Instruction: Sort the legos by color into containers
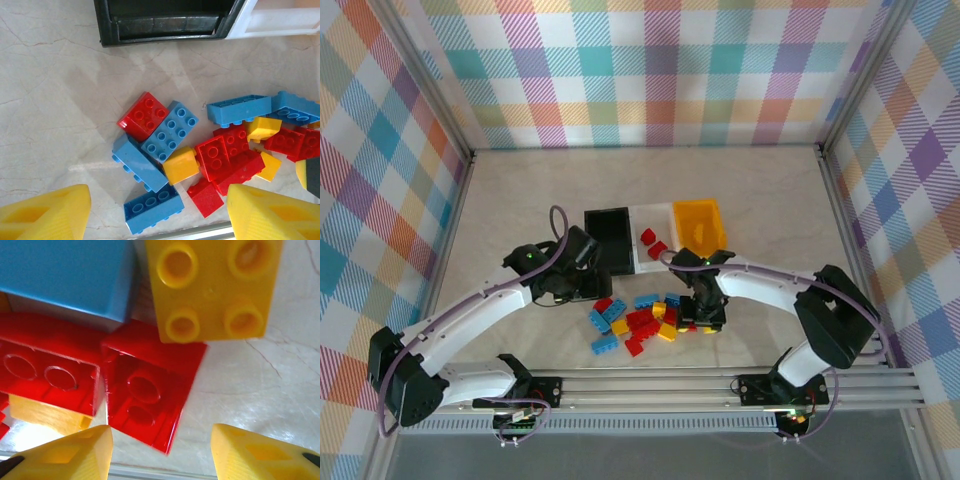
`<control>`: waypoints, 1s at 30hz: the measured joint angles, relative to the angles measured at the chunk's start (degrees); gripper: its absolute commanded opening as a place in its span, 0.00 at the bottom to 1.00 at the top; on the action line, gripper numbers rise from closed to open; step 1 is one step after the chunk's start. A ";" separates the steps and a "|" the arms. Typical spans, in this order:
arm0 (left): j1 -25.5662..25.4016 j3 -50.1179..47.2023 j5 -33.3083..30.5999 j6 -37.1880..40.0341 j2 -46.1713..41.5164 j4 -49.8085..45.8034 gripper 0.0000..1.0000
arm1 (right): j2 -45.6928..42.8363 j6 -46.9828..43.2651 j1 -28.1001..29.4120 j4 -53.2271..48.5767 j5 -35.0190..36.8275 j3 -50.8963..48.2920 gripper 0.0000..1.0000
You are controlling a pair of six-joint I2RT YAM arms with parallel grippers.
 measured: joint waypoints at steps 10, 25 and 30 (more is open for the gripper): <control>0.00 -0.22 -0.02 -0.15 0.07 -0.15 0.73 | 4.66 -0.33 -0.02 1.36 1.97 2.12 0.53; 0.02 0.28 0.02 -0.17 3.06 -0.07 0.73 | 3.85 -2.78 -3.52 1.25 4.66 2.12 0.27; 0.00 0.31 0.04 -0.17 3.19 0.15 0.73 | 2.95 -3.06 -3.67 0.90 4.96 2.21 0.23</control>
